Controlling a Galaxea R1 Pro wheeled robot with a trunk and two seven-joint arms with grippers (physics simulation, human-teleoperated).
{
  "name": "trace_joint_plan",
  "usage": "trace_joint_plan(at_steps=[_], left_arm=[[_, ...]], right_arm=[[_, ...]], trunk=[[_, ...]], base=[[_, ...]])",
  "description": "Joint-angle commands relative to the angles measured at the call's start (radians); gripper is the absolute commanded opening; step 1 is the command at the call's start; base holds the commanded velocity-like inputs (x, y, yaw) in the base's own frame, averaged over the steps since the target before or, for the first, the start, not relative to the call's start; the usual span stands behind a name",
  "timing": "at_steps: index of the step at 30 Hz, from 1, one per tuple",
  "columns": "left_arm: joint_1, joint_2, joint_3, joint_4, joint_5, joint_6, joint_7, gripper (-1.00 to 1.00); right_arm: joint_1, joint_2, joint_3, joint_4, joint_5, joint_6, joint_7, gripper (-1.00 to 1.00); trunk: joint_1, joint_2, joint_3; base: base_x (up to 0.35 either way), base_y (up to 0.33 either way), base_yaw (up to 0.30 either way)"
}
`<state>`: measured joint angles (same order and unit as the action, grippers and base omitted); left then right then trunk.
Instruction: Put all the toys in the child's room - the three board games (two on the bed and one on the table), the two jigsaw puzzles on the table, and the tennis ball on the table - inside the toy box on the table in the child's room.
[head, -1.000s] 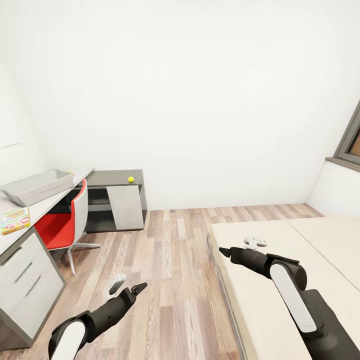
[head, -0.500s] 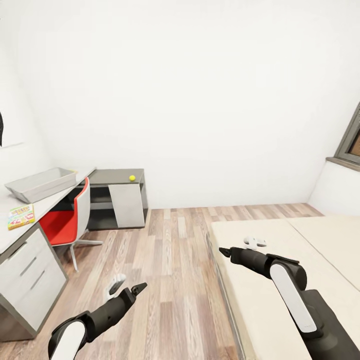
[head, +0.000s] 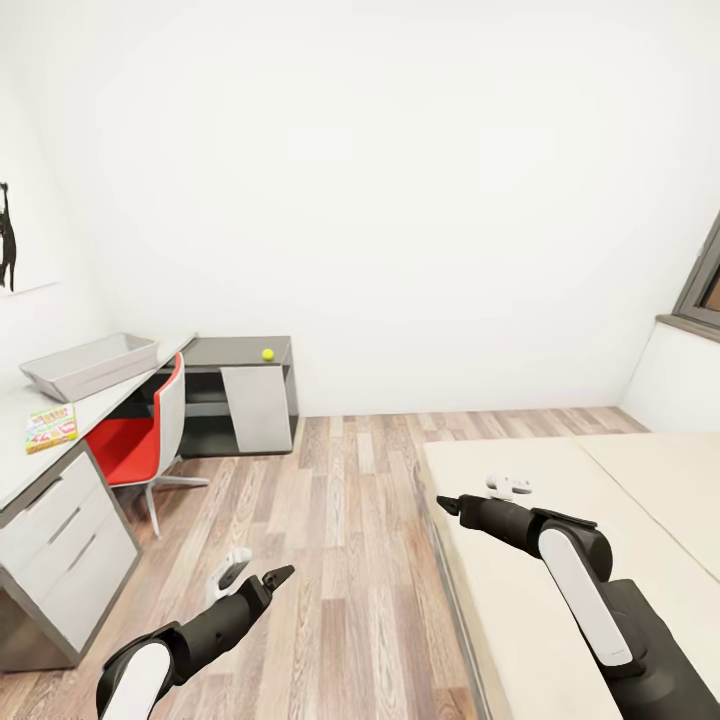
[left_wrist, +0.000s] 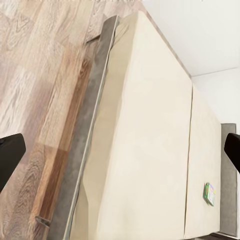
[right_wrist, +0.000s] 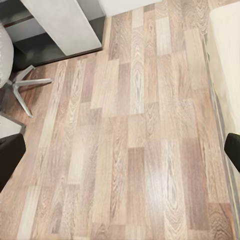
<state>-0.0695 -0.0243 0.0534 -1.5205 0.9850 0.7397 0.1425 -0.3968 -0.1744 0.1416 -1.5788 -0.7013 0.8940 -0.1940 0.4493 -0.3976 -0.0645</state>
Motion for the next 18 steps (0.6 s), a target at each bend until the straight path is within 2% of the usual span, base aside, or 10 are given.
trace_joint_plan(at_steps=[1,10,18], left_arm=[[-0.001,-0.001,0.002,-0.001,0.010,0.006,0.009,1.00],[-0.001,-0.001,0.002,-0.001,0.010,0.006,0.009,1.00],[-0.001,-0.001,0.002,-0.001,0.010,0.006,0.009,1.00]], right_arm=[[-0.001,-0.001,0.002,-0.001,-0.010,0.002,-0.011,1.00],[-0.001,0.000,0.003,-0.001,-0.010,0.002,-0.011,1.00],[-0.001,0.000,0.004,-0.001,-0.010,0.002,-0.010,1.00]], trunk=[[0.001,-0.002,-0.002],[0.001,-0.002,-0.002],[0.001,-0.002,-0.002]], base=[[-0.013,-0.006,0.151],[-0.007,-0.003,0.147],[-0.002,-0.001,0.054]])
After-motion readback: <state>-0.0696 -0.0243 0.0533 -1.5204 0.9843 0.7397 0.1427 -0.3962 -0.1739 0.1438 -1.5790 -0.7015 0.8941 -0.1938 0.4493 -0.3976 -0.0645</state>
